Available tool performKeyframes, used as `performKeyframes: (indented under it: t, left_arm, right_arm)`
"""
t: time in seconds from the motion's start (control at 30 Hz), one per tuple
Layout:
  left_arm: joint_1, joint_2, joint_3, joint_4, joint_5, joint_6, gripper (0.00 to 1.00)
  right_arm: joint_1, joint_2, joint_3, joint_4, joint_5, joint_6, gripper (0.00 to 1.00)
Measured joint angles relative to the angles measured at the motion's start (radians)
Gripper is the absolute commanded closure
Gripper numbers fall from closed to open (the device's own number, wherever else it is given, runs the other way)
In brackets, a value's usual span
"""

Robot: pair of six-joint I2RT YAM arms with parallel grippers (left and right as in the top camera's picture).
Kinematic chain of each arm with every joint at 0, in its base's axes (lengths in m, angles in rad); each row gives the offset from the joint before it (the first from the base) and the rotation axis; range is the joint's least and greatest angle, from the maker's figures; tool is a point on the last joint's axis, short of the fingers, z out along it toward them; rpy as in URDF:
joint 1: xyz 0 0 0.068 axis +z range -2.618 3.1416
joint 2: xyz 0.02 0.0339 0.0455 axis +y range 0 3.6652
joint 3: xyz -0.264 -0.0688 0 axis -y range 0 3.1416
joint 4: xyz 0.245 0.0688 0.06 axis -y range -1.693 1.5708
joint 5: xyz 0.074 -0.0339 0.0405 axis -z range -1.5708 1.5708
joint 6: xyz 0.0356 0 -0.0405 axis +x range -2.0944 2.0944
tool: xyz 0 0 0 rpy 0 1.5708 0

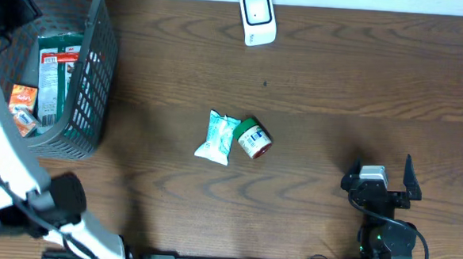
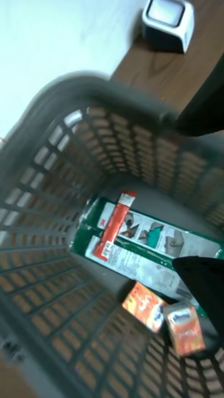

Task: Scan the item barcode
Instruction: 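Release the pouch and move the left gripper back into the basket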

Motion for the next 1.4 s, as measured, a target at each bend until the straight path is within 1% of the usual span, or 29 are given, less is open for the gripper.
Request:
performKeyframes:
  t: [0.2,0.23,0.33,0.37,0.4,0.57,0.7,1.03,1.1,1.23,1.27,1.3,1.33,1.37,1.4]
  left_arm:
    - [0.008,0.207,0.000,0.117,0.034,-0.032,0.30]
    - [0.006,0.267,0.000,0.149,0.041,-0.055,0.29]
    - [0.004,0.364,-0.001,0.208,0.043,-0.128,0.27]
    - [0.003,0.377,-0.001,0.224,0.039,-0.148,0.24]
    - [0.003,0.393,-0.001,0.243,0.030,-0.171,0.16]
    - [-0.002,0.484,-0.001,0.311,0.003,-0.247,0.16]
    - [-0.012,0.535,-0.009,0.302,-0.037,-0.271,0.15]
    - [-0.043,0.563,-0.031,0.296,-0.183,-0.319,0.15]
    - [-0.055,0.594,-0.031,0.291,-0.216,-0.334,0.15]
    - [-0.064,0.674,-0.031,0.292,-0.234,-0.351,0.16]
    - [-0.067,0.689,-0.030,0.303,-0.248,-0.352,0.24]
    - [-0.069,0.687,-0.029,0.303,-0.252,-0.353,0.38]
    - [-0.069,0.685,-0.029,0.299,-0.255,-0.351,0.48]
    - [-0.069,0.685,-0.029,0.291,-0.264,-0.356,0.59]
    - [-0.069,0.686,-0.029,0.289,-0.270,-0.358,0.76]
  right_arm:
    - [0.000,0.000,0.000,0.000,0.000,0.000,0.01]
    - [0.000,0.000,0.000,0.000,0.000,0.000,0.01]
    - [0.000,0.000,0.000,0.000,0.000,0.000,0.01]
    - [0.000,0.000,0.000,0.000,0.000,0.000,0.01]
    - [0.000,0.000,0.000,0.000,0.000,0.000,0.01]
    - [0.000,0.000,0.000,0.000,0.000,0.000,0.01]
    - [0.000,0.000,0.000,0.000,0.000,0.000,0.01]
    - [0.000,0.000,0.000,0.000,0.000,0.000,0.01]
    - [0.000,0.000,0.000,0.000,0.000,0.000,0.01]
    - [0.000,0.000,0.000,0.000,0.000,0.000,0.01]
    - [0.000,0.000,0.000,0.000,0.000,0.000,0.01]
    - [0.000,0.000,0.000,0.000,0.000,0.000,0.01]
    - [0.000,0.000,0.000,0.000,0.000,0.000,0.01]
    - [0.000,0.000,0.000,0.000,0.000,0.000,0.01]
    - [0.000,0.000,0.000,0.000,0.000,0.000,0.01]
